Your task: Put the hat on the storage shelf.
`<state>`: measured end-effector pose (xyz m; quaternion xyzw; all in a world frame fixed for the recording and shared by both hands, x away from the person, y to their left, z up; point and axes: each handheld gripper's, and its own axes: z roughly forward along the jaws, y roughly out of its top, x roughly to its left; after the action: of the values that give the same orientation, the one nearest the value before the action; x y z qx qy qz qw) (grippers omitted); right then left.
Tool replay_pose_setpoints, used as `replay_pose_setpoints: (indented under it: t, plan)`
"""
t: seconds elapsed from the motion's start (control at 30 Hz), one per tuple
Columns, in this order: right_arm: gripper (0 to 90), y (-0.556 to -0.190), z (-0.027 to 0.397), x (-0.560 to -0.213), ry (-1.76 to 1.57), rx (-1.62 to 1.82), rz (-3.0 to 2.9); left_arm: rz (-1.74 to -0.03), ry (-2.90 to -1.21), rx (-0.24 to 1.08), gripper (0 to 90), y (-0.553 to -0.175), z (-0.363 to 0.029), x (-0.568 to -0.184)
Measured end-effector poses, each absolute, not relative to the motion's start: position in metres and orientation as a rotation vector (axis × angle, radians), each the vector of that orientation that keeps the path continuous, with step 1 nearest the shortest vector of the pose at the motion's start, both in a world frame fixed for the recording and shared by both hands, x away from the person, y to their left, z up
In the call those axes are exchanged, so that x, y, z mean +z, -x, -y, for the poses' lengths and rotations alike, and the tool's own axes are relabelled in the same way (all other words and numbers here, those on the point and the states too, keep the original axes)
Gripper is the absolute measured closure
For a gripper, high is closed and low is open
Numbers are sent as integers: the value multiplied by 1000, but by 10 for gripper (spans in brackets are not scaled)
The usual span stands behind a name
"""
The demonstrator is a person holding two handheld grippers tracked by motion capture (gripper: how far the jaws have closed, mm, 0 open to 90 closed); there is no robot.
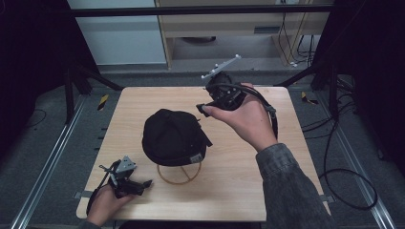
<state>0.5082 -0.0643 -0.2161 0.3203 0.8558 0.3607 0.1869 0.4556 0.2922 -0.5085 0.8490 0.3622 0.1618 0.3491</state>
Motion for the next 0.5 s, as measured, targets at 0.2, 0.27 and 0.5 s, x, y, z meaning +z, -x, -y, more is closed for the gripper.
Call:
replay_pose_setpoints:
  t: [0.2,0.27,0.5]
  plan:
    - [207,-510,82,-224,-960,1039,-2316,-937,-2201,419,0,-456,-292,-508]
    - [170,-511,89,-228,-993,1032,-2289,-938,-2200,419,0,-456,-292,-508]
    - [94,-510,108,-240,-1041,1008,-2261,-937,-2201,420,0,-456,-292,-508]
